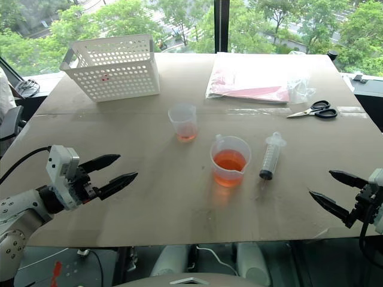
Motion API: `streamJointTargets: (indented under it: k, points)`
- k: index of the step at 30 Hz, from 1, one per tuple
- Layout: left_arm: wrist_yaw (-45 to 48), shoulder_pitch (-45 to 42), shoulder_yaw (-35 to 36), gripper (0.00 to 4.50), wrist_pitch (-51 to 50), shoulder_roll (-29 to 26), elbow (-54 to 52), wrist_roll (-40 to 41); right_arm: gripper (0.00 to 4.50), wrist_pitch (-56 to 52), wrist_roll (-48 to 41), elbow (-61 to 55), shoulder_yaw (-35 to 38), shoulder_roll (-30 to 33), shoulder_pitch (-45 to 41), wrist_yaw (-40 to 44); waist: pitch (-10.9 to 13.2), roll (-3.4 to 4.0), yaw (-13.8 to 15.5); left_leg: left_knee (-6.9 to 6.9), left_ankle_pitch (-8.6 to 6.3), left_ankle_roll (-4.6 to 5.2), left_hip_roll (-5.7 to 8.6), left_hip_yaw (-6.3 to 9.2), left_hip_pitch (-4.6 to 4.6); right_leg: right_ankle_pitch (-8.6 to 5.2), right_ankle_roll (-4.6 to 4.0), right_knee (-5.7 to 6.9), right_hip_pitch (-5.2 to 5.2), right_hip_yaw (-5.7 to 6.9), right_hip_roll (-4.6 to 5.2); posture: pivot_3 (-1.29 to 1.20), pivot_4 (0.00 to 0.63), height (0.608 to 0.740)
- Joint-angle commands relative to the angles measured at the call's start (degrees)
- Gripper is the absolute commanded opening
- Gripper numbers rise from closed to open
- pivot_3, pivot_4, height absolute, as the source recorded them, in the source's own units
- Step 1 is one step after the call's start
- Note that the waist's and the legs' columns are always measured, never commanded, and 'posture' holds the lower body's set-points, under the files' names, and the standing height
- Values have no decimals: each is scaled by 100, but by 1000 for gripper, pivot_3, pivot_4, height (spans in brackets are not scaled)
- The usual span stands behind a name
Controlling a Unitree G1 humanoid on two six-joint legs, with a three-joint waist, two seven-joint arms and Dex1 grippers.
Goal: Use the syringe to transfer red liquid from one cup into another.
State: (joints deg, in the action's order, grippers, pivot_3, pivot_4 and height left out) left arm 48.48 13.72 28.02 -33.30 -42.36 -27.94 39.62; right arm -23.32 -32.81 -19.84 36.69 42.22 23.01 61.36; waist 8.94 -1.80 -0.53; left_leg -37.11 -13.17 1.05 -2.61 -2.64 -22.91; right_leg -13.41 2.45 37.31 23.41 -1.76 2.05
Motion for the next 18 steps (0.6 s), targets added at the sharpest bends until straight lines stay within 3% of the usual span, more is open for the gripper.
streamJointTargets:
  k: [1, 4, 7, 9, 11, 13, 18]
  points:
    - [7, -315, 84, 4500, -86, -184, -275, 367, 4468, -359, -128, -87, -106, 196, -622, -525, 0, 0, -1, 0, 0, 0, 0, 0, 0, 0, 0, 0, 0, 0, 0, 0, 150, 740]
    - [-21, -1105, -178, 4500, -513, -451, -825, 1139, 4468, -1713, -185, -380, -658, 498, -1907, -1762, 19, -5, -48, -20, 1, 1, -9, -7, 0, 4, -1, 8, 4, -4, -1, 0, 150, 740]
    - [74, -1490, -418, 4500, -694, -693, -1067, 1437, 4468, -3063, 82, -648, -1134, 963, -2586, -2604, 1, 1, -20, -20, 2, 2, -5, -13, 4, 6, -4, 8, 8, -10, 2, 0, 150, 740]
    - [221, -1691, -571, 4500, -727, -859, -1184, 1598, 4468, -4164, -196, -594, -1439, 1187, -3272, -2868, 2, 5, -5, -3, 0, 1, 3, -17, 1, 16, -25, 6, 7, -15, 2, 0, 150, 740]
    - [416, -1794, -711, 4500, -622, -981, -1233, 1529, 4468, -5707, -678, -190, -1666, 1091, -4297, -2881, 5, 7, -28, 8, 0, 2, 24, -13, -26, 17, -28, -4, 28, -12, -7, 0, 150, 740]
    - [520, -1882, -816, 4500, -572, -1052, -1257, 1490, 4468, -6596, -746, 172, -1929, 879, -5123, -3174, 4, 9, -31, 8, 1, 3, 23, -7, -48, 20, -25, -15, 41, -12, -16, 0, 150, 740]
    - [460, -2018, -901, 4500, -601, -1039, -1311, 1566, 4468, -6918, -1377, 1672, -2638, 394, -6645, -4595, 6, 9, -30, 1, 1, 3, 23, -6, -97, 30, -10, -34, 71, 11, -20, 0, 150, 740]
